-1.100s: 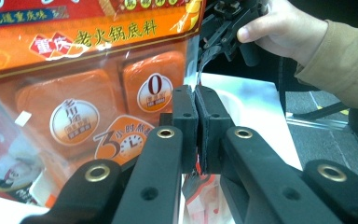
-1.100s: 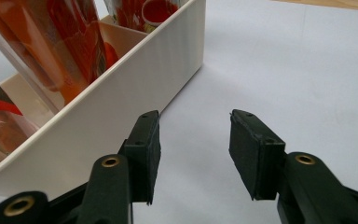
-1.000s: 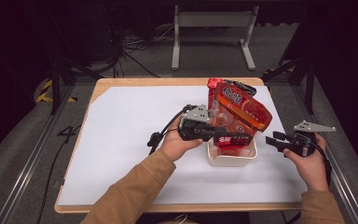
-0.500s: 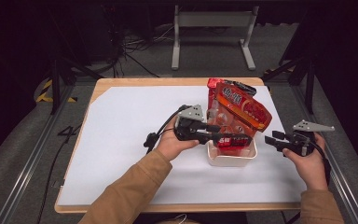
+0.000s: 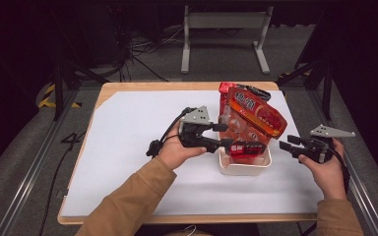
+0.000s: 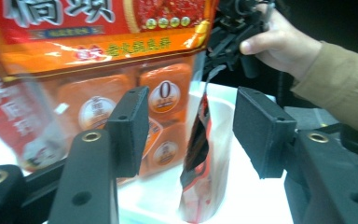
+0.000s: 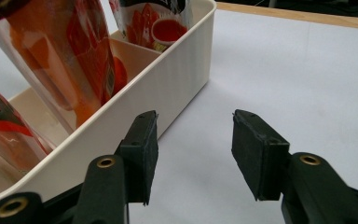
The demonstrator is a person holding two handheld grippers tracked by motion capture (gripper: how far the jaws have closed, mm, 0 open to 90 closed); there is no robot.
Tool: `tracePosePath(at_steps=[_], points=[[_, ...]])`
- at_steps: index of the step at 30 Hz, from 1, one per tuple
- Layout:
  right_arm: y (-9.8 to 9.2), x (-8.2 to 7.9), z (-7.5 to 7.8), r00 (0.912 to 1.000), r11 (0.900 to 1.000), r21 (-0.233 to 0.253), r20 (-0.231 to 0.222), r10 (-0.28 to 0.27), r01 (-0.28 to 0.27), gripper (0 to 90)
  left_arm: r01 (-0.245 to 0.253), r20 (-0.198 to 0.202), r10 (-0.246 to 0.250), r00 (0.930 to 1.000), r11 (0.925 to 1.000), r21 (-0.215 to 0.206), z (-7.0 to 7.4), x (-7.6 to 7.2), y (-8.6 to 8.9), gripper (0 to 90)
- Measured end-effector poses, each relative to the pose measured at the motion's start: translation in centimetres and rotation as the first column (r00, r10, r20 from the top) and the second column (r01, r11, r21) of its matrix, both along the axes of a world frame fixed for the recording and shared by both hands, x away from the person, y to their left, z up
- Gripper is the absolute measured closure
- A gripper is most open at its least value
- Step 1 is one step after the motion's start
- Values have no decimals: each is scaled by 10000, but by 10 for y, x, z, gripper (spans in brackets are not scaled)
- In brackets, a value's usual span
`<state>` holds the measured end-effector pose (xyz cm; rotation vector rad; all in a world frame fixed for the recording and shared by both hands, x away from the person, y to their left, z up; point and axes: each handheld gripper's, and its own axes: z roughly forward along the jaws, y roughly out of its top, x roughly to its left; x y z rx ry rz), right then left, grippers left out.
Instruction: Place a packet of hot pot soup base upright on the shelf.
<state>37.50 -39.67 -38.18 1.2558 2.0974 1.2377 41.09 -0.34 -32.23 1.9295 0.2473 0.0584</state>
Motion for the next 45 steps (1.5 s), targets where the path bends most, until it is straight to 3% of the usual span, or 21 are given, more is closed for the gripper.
tracePosePath(at_steps=[7,14,27,31,36,40,45], points=[[0,-5,3,9998,9999,105,188,63,-65,495,-732,-65,732,9973,9973,-23,14,-2,22,423],[-3,-8,5,9995,9999,144,314,48,-52,486,-1259,231,1253,9918,9917,251,22,-8,57,381],[-2,-10,8,9990,9996,202,420,173,-182,460,-2024,357,2006,9790,9775,597,22,-22,108,349],[-1,-11,8,9990,9997,219,436,138,-148,454,-2459,509,2425,9688,9661,785,16,-27,129,333],[2,-11,8,9988,9996,186,434,205,-214,443,-3016,406,2991,9534,9496,860,5,-31,155,322],[3,-11,7,9987,9994,190,442,264,-272,433,-3483,337,3467,9374,9352,645,-2,-35,174,319],[7,-10,6,9985,9996,208,517,189,-200,357,-3845,216,3839,9231,9215,544,-18,-36,192,318]])
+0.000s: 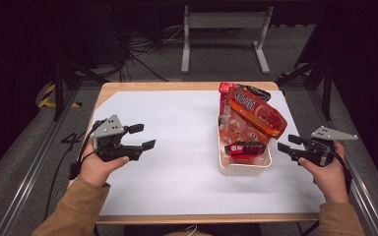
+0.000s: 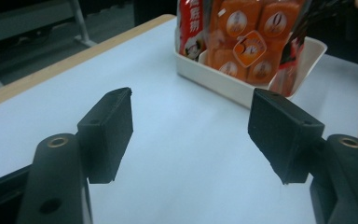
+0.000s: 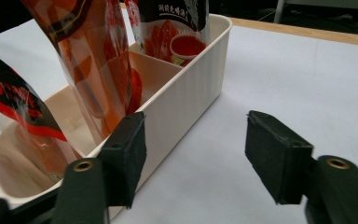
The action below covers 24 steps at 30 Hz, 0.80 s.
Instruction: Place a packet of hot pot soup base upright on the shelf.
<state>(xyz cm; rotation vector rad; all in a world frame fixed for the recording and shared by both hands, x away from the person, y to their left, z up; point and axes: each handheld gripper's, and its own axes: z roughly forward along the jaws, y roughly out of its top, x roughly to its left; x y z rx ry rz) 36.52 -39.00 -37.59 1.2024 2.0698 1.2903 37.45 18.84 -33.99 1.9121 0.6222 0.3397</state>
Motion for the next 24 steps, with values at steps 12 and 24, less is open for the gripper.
tracePosePath(at_steps=[12,24], points=[[2,1,-4,9997,9999,-153,226,-72,76,284,-762,-250,762,9968,9971,26,-40,8,19,329],[1,0,-9,9997,9998,-208,253,-49,54,264,-1320,-668,1322,9890,9912,75,-84,8,31,334]])
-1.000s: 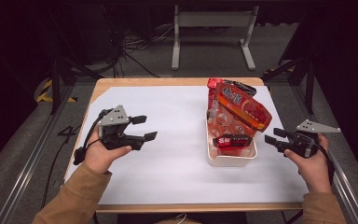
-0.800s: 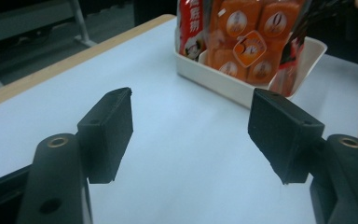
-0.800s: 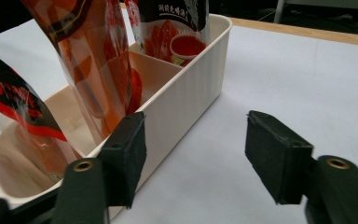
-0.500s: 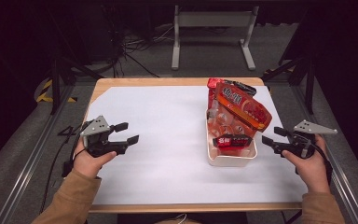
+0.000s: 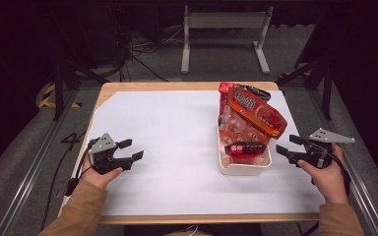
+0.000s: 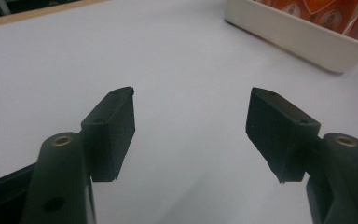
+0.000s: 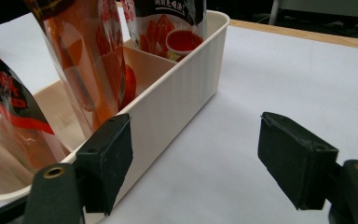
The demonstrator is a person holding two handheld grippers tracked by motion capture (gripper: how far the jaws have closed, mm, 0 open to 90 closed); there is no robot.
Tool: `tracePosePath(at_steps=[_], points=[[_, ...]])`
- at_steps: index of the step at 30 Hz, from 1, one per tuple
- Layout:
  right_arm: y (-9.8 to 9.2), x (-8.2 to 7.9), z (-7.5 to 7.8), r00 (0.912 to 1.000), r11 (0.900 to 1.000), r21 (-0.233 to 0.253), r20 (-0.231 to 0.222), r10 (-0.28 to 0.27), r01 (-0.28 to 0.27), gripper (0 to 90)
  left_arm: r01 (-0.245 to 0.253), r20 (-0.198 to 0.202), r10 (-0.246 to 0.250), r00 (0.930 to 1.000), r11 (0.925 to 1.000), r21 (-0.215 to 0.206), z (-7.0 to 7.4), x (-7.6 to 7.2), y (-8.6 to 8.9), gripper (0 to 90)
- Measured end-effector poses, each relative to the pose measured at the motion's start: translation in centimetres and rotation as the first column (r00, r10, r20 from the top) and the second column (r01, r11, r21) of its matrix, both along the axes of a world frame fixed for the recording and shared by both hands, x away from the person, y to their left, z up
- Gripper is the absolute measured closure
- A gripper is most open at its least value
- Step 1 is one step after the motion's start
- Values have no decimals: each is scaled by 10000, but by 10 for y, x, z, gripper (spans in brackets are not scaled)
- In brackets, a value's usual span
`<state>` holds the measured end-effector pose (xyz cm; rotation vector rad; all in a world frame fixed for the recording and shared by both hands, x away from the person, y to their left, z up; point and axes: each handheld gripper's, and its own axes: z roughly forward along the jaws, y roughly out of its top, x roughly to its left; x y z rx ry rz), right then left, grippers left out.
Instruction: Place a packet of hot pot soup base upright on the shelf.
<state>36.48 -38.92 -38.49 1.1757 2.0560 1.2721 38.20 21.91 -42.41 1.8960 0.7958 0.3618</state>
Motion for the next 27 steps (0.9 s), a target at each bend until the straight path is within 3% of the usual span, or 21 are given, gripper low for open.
tracePosePath(at_steps=[4,8,10,27], points=[[0,1,-2,10000,10000,-47,18,-2,2,257,-79,-174,81,9998,9999,133,-7,1,0,330],[1,2,-4,10000,10000,-42,-65,-12,11,250,-72,-237,88,9997,9977,680,-13,-1,-1,330],[1,2,-6,9999,10000,-91,-103,2,-3,247,32,-213,-17,9998,9972,741,-16,-3,0,331],[3,4,-10,9999,9998,-204,-153,-4,1,244,20,-541,1,9985,9992,394,-18,-2,3,326]])
